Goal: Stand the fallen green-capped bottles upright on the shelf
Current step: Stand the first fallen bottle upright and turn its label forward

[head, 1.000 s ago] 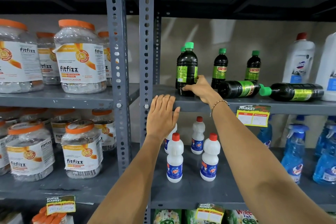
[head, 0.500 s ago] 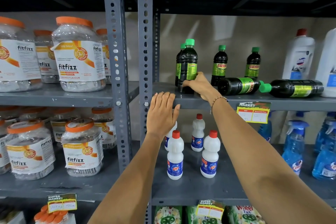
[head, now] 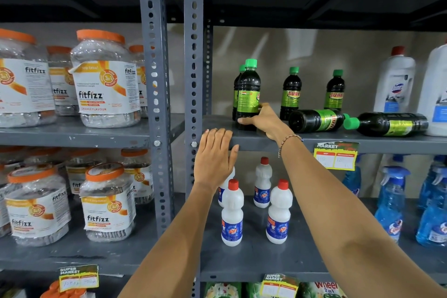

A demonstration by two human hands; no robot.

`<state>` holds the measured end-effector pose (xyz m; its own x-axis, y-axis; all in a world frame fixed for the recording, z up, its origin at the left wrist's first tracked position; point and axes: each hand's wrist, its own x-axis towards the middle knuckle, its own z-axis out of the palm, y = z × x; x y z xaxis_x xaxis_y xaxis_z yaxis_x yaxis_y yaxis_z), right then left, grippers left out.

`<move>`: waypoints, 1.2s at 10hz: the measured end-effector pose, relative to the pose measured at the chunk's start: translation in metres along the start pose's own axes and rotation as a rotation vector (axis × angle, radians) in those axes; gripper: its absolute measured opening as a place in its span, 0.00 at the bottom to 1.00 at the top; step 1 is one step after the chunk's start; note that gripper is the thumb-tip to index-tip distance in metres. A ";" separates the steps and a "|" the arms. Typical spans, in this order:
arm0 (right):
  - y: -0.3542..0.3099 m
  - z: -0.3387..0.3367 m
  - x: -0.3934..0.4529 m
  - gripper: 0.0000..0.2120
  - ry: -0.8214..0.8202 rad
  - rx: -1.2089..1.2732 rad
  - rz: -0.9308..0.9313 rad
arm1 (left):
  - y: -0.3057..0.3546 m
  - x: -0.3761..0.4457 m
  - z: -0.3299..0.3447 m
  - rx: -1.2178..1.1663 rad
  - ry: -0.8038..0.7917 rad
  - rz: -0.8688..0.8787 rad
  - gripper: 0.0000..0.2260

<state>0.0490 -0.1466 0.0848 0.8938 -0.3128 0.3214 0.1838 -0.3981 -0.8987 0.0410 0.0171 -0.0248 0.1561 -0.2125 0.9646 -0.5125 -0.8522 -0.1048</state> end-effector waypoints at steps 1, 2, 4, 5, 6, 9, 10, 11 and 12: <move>-0.001 0.000 0.002 0.36 -0.015 -0.007 0.003 | 0.001 0.000 -0.002 0.000 -0.008 0.000 0.21; 0.000 -0.002 0.003 0.33 -0.023 -0.013 0.026 | 0.002 0.000 -0.002 -0.002 -0.013 0.006 0.21; -0.002 -0.001 -0.003 0.43 0.014 -0.012 0.024 | 0.001 0.000 -0.001 0.001 -0.004 0.008 0.21; -0.003 -0.002 -0.003 0.32 -0.042 -0.033 0.002 | 0.002 0.001 0.000 -0.007 -0.003 0.006 0.21; -0.003 -0.002 -0.005 0.31 -0.023 -0.039 -0.033 | 0.001 0.001 0.000 -0.005 0.005 0.008 0.21; -0.004 -0.001 -0.005 0.36 -0.067 -0.115 0.002 | 0.001 0.000 0.001 -0.014 0.048 0.017 0.18; -0.003 -0.002 -0.008 0.39 -0.042 -0.161 0.012 | 0.002 -0.001 0.001 -0.021 0.034 0.010 0.19; -0.004 -0.002 -0.010 0.41 -0.026 -0.190 0.015 | 0.002 0.000 0.000 -0.027 0.022 -0.001 0.18; -0.006 -0.001 -0.012 0.41 -0.037 -0.199 0.017 | 0.005 0.001 -0.002 -0.031 0.005 -0.020 0.17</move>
<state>0.0366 -0.1418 0.0866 0.9114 -0.2901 0.2919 0.0875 -0.5565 -0.8262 0.0370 0.0140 -0.0241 0.1627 -0.1930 0.9676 -0.5351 -0.8412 -0.0778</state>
